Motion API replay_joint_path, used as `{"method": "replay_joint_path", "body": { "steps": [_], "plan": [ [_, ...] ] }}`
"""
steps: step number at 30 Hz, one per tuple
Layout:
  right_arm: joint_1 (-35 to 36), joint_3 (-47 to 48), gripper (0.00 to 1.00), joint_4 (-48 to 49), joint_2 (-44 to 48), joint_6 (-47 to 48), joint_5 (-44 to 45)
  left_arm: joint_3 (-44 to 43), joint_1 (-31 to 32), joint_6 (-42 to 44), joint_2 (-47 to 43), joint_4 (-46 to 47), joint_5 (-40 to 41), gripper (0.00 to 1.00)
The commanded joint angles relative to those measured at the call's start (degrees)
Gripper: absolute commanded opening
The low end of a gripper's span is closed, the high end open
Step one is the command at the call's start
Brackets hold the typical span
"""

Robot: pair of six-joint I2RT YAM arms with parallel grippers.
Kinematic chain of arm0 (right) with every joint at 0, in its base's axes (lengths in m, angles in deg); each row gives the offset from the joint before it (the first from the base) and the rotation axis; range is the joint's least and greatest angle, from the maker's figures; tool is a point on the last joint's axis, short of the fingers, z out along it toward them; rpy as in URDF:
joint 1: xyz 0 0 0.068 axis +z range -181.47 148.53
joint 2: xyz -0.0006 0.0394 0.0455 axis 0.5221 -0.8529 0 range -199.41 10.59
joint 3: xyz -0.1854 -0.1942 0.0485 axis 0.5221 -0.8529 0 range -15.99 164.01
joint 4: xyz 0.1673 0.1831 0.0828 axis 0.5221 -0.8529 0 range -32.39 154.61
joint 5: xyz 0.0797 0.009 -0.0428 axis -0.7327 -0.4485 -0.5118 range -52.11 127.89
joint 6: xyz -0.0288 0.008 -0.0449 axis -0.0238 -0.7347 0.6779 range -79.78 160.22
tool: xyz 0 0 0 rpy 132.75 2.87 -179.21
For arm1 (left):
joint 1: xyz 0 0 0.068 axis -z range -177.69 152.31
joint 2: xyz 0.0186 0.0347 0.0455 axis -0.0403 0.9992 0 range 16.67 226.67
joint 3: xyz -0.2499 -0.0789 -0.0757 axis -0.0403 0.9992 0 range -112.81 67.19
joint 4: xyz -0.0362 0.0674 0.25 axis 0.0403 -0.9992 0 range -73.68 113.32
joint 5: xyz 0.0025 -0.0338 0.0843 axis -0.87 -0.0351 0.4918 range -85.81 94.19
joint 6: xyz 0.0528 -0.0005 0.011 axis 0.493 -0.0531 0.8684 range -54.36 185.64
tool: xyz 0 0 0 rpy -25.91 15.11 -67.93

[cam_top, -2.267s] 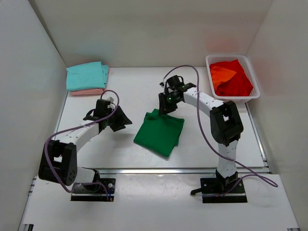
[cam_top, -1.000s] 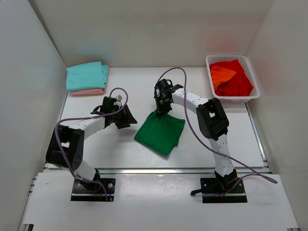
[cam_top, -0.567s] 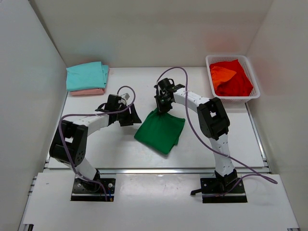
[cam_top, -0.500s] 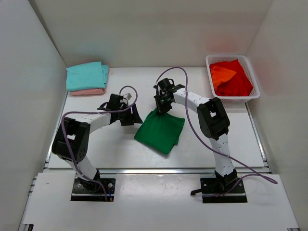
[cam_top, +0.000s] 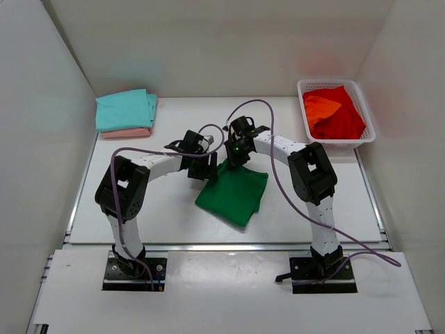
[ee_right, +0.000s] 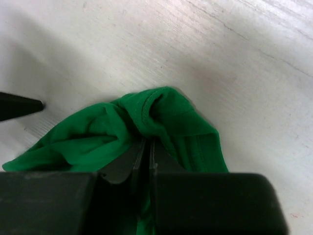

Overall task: Fold and stack the t-shirts
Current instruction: Smooth out wrinkles on the folded tshirt

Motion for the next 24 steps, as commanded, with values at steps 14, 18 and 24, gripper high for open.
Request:
{"method": "replay_joint_path", "body": {
  "steps": [14,18,24],
  "plan": [
    [-2.3,-2.6,0.00,1.3,5.1,-1.3,2.1,-3.0,11.5,7.3,6.9,-13.8,7.9,0.57],
    [-3.1,-4.2,0.17,2.0,6.3,-1.4,1.3,-3.4,10.8,6.3,8.2,-14.5,4.2,0.05],
    [-5.4,-4.4,0.43,1.0,13.6,-2.0,0.1,-5.5,5.8,5.2,4.6,-17.1,5.8,0.00]
  ]
}}
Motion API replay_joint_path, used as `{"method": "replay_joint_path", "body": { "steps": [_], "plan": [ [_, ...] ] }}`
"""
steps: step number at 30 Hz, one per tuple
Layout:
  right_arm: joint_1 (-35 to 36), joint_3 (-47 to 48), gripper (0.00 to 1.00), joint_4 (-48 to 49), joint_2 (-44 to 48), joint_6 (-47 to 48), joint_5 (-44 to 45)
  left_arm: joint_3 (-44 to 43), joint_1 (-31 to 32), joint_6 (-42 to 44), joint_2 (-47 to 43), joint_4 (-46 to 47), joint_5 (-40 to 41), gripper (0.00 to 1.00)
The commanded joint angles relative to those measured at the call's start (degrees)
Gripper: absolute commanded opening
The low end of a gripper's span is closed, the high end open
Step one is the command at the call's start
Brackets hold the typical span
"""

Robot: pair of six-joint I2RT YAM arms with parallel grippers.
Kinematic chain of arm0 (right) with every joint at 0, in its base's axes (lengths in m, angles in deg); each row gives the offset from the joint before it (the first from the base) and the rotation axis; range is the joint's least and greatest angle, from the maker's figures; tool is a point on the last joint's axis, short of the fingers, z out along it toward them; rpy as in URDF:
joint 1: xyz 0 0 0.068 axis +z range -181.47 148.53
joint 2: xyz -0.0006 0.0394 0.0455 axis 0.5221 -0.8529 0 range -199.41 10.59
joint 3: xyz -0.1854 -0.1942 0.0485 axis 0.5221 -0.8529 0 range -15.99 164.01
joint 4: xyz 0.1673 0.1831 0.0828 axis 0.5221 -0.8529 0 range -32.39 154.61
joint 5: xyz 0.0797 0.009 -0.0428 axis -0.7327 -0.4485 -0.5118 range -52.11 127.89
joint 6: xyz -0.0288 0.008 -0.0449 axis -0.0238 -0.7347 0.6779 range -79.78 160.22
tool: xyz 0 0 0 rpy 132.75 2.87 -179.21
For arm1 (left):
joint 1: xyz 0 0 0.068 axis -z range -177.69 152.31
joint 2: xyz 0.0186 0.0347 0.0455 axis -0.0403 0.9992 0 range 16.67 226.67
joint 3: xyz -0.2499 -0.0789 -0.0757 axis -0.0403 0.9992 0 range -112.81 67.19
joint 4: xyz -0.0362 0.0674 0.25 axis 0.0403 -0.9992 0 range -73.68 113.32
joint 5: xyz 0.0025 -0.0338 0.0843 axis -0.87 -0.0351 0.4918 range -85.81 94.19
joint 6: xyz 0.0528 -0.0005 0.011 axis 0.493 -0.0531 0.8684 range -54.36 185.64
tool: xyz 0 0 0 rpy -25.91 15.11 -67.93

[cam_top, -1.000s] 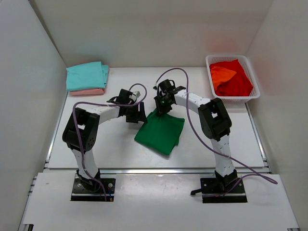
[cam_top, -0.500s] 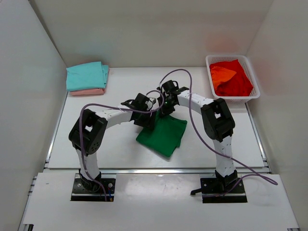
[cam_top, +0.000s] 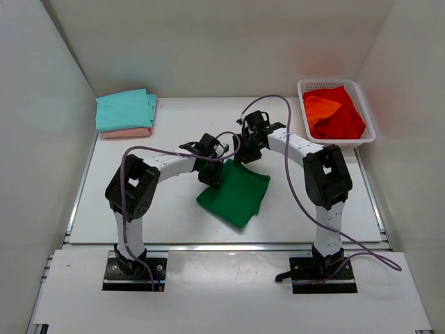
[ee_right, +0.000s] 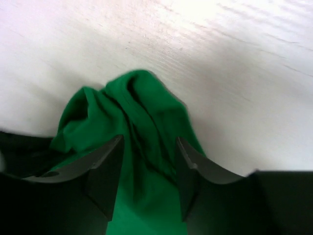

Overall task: Fold and stack the t-shirts
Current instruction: Smooth out wrinkles on the folded tshirt, then put the neatly folded tshirt into the corner of the board with the left arm

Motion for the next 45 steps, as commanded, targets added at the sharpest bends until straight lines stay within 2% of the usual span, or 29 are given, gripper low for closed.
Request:
{"method": "replay_joint_path", "body": {
  "steps": [1,7,8,11,18,22,28,31,36,41,45],
  "plan": [
    [-2.1,0.1,0.44,0.3,9.7,-1.4,1.2,-0.6,-3.3,-0.9,0.1,-9.2,3.0,0.00],
    [-6.5,-9.2,0.49,3.5,29.7,-9.8,1.6,-8.5,-8.1,-5.6,-3.8,-11.2,10.7,0.00],
    [-6.6,-11.8,0.50,3.9,31.6,-10.1,1.6,-9.8,-8.5,-5.9,-3.4,-12.1,10.8,0.00],
    [-6.7,-16.4,0.51,3.4,41.9,-9.4,1.8,-16.8,-11.3,-6.5,-1.9,-14.4,18.3,0.00],
    [-11.1,-24.2,0.52,-1.2,56.5,-8.5,-1.8,-25.7,-18.6,-6.7,2.1,-14.3,22.6,0.00],
    [-15.3,-22.9,0.53,-4.7,58.5,-7.6,-3.6,-32.7,-20.6,-3.9,6.0,-14.9,26.7,0.00],
    [-14.6,-19.8,0.52,-8.2,56.3,-7.1,-1.2,-51.0,-23.5,1.3,13.8,-16.1,32.3,0.00],
    [-14.8,-18.4,0.53,-10.3,55.4,-7.2,-0.6,-56.6,-25.4,1.7,16.4,-16.2,32.6,0.00],
    [-15.4,-15.3,0.52,-13.7,52.9,-7.3,-1.1,-62.1,-29.5,1.4,18.0,-14.8,31.7,0.00],
    [-13.9,-6.4,0.53,-21.3,48.2,-6.2,0.6,-69.7,-34.1,1.7,21.6,-13.0,28.4,0.00],
    [-16.7,-5.2,0.53,-23.5,46.8,-6.0,-0.7,-68.9,-38.3,0.6,21.4,-10.8,25.3,0.00]
  ]
}}
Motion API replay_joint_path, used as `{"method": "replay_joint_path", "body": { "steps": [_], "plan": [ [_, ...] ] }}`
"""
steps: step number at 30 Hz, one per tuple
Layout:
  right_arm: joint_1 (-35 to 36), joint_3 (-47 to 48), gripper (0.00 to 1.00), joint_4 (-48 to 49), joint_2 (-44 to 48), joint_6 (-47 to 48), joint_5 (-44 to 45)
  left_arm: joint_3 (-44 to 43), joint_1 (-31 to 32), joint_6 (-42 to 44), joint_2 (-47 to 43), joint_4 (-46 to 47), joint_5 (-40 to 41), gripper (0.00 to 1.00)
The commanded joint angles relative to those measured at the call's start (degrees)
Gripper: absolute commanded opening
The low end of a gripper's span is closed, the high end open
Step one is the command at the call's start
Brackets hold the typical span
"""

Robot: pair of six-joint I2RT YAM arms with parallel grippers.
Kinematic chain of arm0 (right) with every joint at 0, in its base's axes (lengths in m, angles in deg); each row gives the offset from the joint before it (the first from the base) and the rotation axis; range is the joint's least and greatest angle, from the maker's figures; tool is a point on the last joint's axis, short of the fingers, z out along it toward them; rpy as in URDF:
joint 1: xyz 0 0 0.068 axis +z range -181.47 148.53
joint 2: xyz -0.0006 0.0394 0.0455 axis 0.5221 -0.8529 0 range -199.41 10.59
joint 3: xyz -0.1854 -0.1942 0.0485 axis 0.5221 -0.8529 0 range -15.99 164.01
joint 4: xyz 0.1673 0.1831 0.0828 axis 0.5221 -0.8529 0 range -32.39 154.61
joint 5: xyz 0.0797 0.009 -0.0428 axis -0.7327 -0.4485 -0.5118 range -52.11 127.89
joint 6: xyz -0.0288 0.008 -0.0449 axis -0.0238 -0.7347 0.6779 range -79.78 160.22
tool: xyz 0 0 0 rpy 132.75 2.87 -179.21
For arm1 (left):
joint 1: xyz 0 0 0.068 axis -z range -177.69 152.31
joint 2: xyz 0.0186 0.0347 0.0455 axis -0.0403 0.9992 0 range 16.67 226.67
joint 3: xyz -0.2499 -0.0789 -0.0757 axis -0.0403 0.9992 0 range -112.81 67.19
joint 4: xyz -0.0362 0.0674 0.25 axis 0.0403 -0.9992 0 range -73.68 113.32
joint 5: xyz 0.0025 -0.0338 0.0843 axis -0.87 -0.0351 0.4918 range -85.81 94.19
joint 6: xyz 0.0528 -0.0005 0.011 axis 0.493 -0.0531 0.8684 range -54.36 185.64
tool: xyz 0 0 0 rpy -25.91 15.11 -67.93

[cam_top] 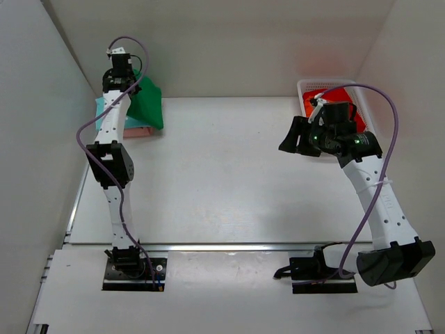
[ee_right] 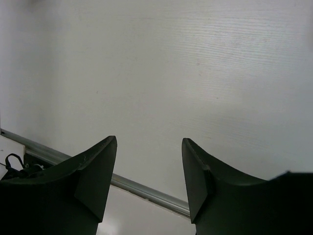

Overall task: Fold and stack the t-shirts
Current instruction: Put the neatly folded tshirt into the corner of the board with the left arm

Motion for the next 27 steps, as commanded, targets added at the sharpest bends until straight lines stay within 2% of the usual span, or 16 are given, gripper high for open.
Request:
{"method": "replay_joint_path", "body": {
  "steps": [1,3,7,13,20,27],
  "plan": [
    [-2.1,2.4,0.53,-3.2,-1.2,1.0,-0.6,0.9,-3.7,-0.3,-1.8,5.6,-2.6,0.00],
    [-1.7,3.4,0.53,-3.3,-2.5,0.6,-0.4,2.6,-4.6,0.2,-1.8,7.6,-3.1,0.00],
    [0.5,5.5,0.53,-4.4,-6.0,0.3,-0.2,-1.8,-7.3,-1.0,1.9,7.3,-4.0,0.00],
    [1.6,5.9,0.53,-2.7,-7.9,-1.5,-0.5,-3.4,-11.9,-3.7,6.8,9.7,-6.7,0.00],
    [2.9,7.7,0.52,-3.3,-12.2,-2.4,0.7,-4.8,-14.5,-5.7,9.9,10.4,-4.9,0.00],
    [4.5,11.0,0.52,-3.5,-16.6,-1.9,0.9,-4.7,-15.7,-8.0,11.9,12.8,-8.1,0.00]
  ]
}}
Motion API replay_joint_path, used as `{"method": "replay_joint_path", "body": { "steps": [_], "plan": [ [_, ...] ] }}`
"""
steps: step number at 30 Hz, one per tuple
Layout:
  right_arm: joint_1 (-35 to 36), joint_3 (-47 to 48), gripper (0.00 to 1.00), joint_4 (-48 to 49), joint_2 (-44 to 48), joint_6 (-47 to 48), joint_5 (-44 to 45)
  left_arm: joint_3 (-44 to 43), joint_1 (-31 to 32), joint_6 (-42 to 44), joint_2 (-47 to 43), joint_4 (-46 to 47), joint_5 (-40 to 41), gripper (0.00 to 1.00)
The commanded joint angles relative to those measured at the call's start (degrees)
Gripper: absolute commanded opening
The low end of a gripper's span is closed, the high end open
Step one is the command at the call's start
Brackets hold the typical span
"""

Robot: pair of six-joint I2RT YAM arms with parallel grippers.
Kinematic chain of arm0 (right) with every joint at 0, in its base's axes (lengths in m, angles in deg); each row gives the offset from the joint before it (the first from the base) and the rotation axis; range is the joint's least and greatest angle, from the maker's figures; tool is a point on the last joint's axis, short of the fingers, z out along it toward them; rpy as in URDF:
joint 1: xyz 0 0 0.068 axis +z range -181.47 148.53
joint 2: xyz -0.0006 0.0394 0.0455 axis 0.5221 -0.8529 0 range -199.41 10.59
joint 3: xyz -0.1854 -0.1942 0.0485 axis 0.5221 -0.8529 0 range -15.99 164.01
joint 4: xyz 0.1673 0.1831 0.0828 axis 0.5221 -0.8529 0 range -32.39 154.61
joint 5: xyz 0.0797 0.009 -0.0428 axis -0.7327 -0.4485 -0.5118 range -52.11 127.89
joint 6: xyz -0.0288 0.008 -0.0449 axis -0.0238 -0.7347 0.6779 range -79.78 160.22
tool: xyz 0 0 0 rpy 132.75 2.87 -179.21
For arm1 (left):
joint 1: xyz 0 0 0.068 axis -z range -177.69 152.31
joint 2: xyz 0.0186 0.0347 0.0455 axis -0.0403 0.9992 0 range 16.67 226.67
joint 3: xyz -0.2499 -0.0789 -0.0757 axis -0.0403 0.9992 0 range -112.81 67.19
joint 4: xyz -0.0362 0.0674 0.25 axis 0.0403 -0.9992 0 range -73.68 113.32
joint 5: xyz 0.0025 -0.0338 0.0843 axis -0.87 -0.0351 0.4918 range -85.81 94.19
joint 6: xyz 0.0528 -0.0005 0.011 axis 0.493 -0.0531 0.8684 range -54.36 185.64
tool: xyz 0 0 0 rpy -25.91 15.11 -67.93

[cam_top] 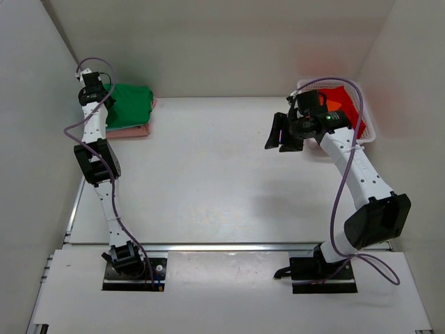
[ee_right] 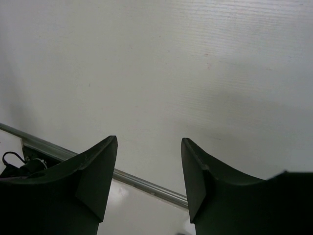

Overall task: Fold and stack the t-shirts
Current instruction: Put the neatly folded tshirt into the corner of the board with the left arm

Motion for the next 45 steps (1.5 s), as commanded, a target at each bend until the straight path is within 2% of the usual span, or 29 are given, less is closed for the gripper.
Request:
{"method": "replay_joint_path", "body": {
  "steps": [1,6,7,8,10,11,12,16,17,19,21,23,24,25,26,28,32,36,39,42,45],
  "plan": [
    [1.1,3.2,0.52,0.5,-0.9,-0.5,1.1,-2.7,-1.4,-1.2,-0.7,3.7,-0.9,0.01],
    [1.3,2.1,0.53,0.5,-0.8,-0.3,2.1,-3.2,-1.4,-3.0,-0.6,4.3,1.6,0.06],
    [1.4,1.5,0.53,1.1,-0.7,-0.3,2.6,-3.3,-1.5,-3.7,-0.8,4.6,1.6,0.16],
    [1.6,1.0,0.53,0.9,-0.3,-0.5,2.5,-3.7,-1.6,-4.0,-1.0,4.3,2.3,0.56],
    [1.9,0.0,0.53,0.8,0.3,-0.6,4.2,-4.4,-1.8,-5.1,-1.9,2.9,5.2,0.59],
    [1.7,0.0,0.53,0.6,0.8,-0.5,5.3,-4.5,-1.5,-6.1,-2.9,2.0,7.8,0.69],
    [1.6,-0.2,0.53,0.3,1.4,-0.3,6.2,-4.3,-0.7,-6.2,-3.6,1.4,9.3,0.98],
    [1.7,0.1,0.53,-4.2,2.3,-1.9,15.3,-1.3,1.5,-6.9,-10.9,-1.3,10.5,0.99],
    [0.5,-0.1,0.53,-5.6,2.1,-2.5,18.6,2.1,1.7,-7.2,-14.5,-1.2,10.0,0.98],
    [-0.9,-1.0,0.54,-6.4,2.9,-2.4,19.6,8.9,3.1,-7.5,-20.1,-0.9,8.0,0.99],
    [-3.7,-2.1,0.57,-6.5,4.6,-1.5,20.5,19.5,5.9,-6.3,-25.9,-1.5,6.5,0.98],
    [-6.7,-3.0,0.71,-6.5,5.6,0.0,18.7,29.7,8.4,-5.9,-35.0,-1.1,5.9,0.99],
    [-8.9,-4.0,0.94,-6.7,5.8,1.7,17.5,37.6,10.1,-7.1,-40.1,-0.8,5.9,0.98],
    [-11.2,-4.5,0.99,-6.6,5.8,2.8,16.0,44.5,12.1,-8.4,-42.5,-0.8,5.5,0.99],
    [-11.5,-5.2,0.99,-7.3,5.6,3.3,16.3,48.2,12.9,-10.7,-46.3,0.3,4.1,0.99],
    [-11.9,-6.4,0.99,-7.8,6.1,4.9,17.3,54.7,14.3,-12.8,-48.7,0.5,-4.5,0.99],
    [-8.5,-9.9,0.99,-5.3,10.1,6.9,18.8,58.3,18.9,-13.1,-51.3,2.2,-19.0,0.99],
    [-10.0,-13.9,0.99,-3.6,12.5,6.5,16.2,58.4,23.1,-9.5,-54.6,-2.3,-19.8,0.99],
    [-10.6,-15.3,1.00,-2.7,13.6,7.1,16.0,58.7,27.2,-5.0,-57.0,-8.3,-15.8,0.98],
    [-9.2,-15.3,0.99,-2.3,14.4,6.9,16.3,60.2,28.0,-2.7,-59.9,-10.8,-15.0,0.99],
    [-8.5,-15.8,0.99,-2.7,14.5,6.5,16.3,64.4,25.9,-4.2,-62.9,-10.4,-18.2,0.99]
  ]
}}
